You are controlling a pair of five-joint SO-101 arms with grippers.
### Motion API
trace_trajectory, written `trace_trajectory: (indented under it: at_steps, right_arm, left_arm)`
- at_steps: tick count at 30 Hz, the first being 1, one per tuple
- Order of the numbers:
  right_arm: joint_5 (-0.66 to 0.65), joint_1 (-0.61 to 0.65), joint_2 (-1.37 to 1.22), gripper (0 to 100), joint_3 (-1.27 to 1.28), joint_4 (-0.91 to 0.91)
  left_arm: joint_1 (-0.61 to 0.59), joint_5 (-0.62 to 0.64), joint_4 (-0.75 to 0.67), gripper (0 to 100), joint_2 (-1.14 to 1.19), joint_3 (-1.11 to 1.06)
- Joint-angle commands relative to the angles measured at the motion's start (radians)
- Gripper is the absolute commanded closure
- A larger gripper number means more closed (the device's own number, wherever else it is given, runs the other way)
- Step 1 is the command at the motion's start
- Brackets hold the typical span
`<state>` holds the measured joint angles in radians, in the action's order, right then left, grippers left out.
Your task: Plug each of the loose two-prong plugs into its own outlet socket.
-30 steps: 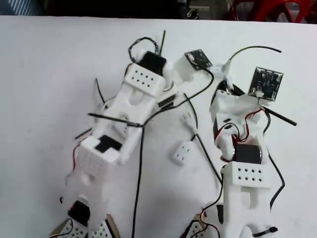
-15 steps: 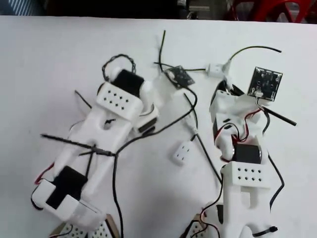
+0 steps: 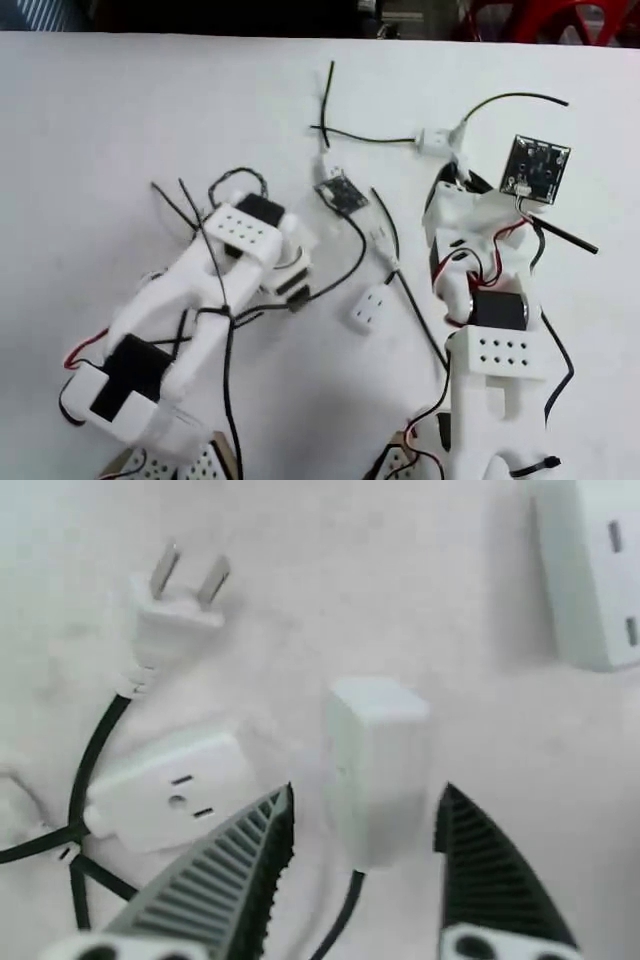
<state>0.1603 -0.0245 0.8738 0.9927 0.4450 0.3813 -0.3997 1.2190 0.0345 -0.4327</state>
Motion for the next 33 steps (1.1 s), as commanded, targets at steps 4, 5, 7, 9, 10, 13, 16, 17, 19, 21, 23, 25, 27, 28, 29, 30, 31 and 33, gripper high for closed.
trace_trajectory:
  at_steps: [4, 5, 7, 9, 10, 13, 16, 17, 19, 21, 23, 25, 27, 28, 29, 30, 31, 33]
  right_arm:
    - [-0.003, 0.031, 0.013, 98.1, -0.009, -0.005]
    - [-0.003, 0.031, 0.013, 98.1, -0.009, -0.005]
    - [-0.003, 0.033, 0.013, 98.1, -0.009, -0.005]
    - [-0.005, 0.033, 0.013, 98.1, -0.009, -0.005]
    - [-0.005, 0.033, 0.013, 98.1, -0.009, -0.004]
    - [-0.005, 0.058, 0.012, 98.1, -0.009, 0.005]
    - [-0.006, 0.113, 0.012, 98.1, -0.008, 0.042]
    - [-0.023, 0.131, 0.012, 98.1, -0.008, 0.056]
    - [-0.083, 0.18, 0.012, 98.1, -0.006, 0.077]
    - [-0.117, 0.236, 0.012, 98.1, -0.006, 0.107]
    - [-0.135, 0.294, 0.012, 98.1, -0.006, 0.14]
    - [-0.163, 0.349, 0.008, 98.1, -0.006, 0.173]
    - [-0.19, 0.4, -0.019, 98.1, -0.006, 0.191]
    - [-0.199, 0.42, -0.041, 98.1, -0.006, 0.193]
    - [-0.206, 0.437, -0.07, 98.1, -0.006, 0.193]
    - [-0.216, 0.449, -0.101, 98.1, -0.006, 0.188]
    - [-0.23, 0.46, -0.137, 98.1, -0.011, 0.186]
    - [-0.249, 0.47, -0.193, 98.1, -0.014, 0.17]
  left_arm:
    - [-0.193, 0.002, -0.141, 71, -0.059, -0.008]
    - [-0.214, 0.002, -0.16, 71, -0.059, -0.008]
    - [-0.254, 0.002, -0.193, 71, -0.059, -0.008]
    - [-0.285, 0.0, -0.201, 71, -0.059, 0.011]
    - [-0.298, -0.003, -0.199, 71, -0.059, 0.021]
    - [-0.331, -0.055, -0.199, 71, -0.061, 0.061]
    - [-0.361, -0.069, -0.196, 71, -0.067, 0.1]
    - [-0.371, -0.069, -0.184, 71, -0.067, 0.117]
    - [-0.381, -0.071, -0.13, 71, -0.067, 0.157]
    - [-0.387, -0.072, -0.063, 71, -0.067, 0.195]
    - [-0.387, -0.072, -0.02, 71, -0.067, 0.218]
    - [-0.386, -0.072, -0.017, 71, -0.067, 0.221]
    - [-0.386, -0.072, -0.034, 71, -0.058, 0.216]
    - [-0.386, -0.072, -0.051, 71, -0.051, 0.203]
    - [-0.386, -0.072, -0.075, 71, -0.045, 0.187]
    - [-0.386, -0.072, -0.094, 71, -0.036, 0.175]
    - [-0.386, -0.072, -0.109, 71, -0.03, 0.163]
    - [-0.386, -0.075, -0.118, 71, -0.024, 0.141]
